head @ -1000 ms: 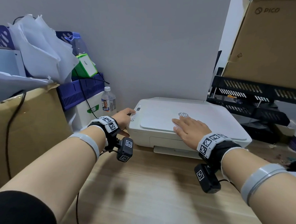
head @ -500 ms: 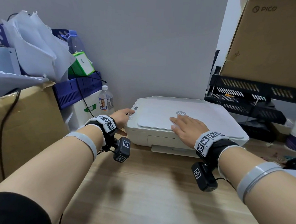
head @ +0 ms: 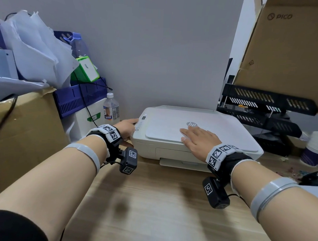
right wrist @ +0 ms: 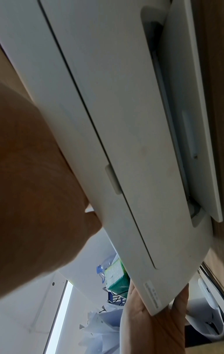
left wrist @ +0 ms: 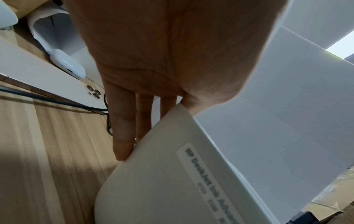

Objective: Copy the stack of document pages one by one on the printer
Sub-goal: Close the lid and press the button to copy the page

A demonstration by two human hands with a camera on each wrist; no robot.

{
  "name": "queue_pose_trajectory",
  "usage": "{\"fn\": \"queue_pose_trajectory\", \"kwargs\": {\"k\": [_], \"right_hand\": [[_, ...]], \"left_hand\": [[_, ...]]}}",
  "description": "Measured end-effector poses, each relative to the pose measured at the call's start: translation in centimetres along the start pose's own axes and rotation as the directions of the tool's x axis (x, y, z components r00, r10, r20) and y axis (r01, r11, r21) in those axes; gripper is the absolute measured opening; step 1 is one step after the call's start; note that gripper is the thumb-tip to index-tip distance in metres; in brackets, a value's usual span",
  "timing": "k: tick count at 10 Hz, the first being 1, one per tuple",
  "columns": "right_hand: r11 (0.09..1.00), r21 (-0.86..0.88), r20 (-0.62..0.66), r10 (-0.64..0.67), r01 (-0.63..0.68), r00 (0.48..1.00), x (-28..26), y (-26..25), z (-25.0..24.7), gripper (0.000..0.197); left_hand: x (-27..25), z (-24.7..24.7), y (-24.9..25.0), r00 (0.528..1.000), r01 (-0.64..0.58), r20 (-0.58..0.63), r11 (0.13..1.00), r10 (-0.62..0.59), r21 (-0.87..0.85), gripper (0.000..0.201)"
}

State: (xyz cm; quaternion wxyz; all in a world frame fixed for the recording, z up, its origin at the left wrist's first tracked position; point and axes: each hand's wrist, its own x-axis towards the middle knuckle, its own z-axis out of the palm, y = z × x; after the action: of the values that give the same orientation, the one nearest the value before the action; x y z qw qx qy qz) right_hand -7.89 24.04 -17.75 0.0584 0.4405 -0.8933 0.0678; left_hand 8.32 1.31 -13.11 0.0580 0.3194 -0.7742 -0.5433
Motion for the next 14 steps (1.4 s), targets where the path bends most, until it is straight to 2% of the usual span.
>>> {"fn": "queue_pose_trajectory", "kwargs": {"k": [4,9,12,14], "right_hand": [[1.0,0.004,0.003,0.006,-0.006,1.0,0.0,0.0,0.1,0.052],[1.0,0.007,0.009,0.008,-0.008,1.0,-0.2,-0.2,-0.3,0.052],[1.0,0.016,0.008,0.007,-0.007,1.0,-0.1,-0.2,-0.1,0.054],[0.999,0.032,0.06,0.026,-0.028,0.998,-0.3,-0.6,-1.4,0.055]], "left_hand": [[-0.3,0.2,0.5,0.999,0.019,-0.025,1.0,-0.019,0.016,0.054],[-0.8,0.2,1.3,0.999,-0.016,-0.047,0.988,0.023,0.151,0.054],[-0.4,0.0,0.9,0.999,-0.022,-0.029,0.994,0.025,0.104,0.053],[-0.2,-0.1,0.9,0.999,0.004,-0.046,0.996,0.0,0.093,0.052]]}}
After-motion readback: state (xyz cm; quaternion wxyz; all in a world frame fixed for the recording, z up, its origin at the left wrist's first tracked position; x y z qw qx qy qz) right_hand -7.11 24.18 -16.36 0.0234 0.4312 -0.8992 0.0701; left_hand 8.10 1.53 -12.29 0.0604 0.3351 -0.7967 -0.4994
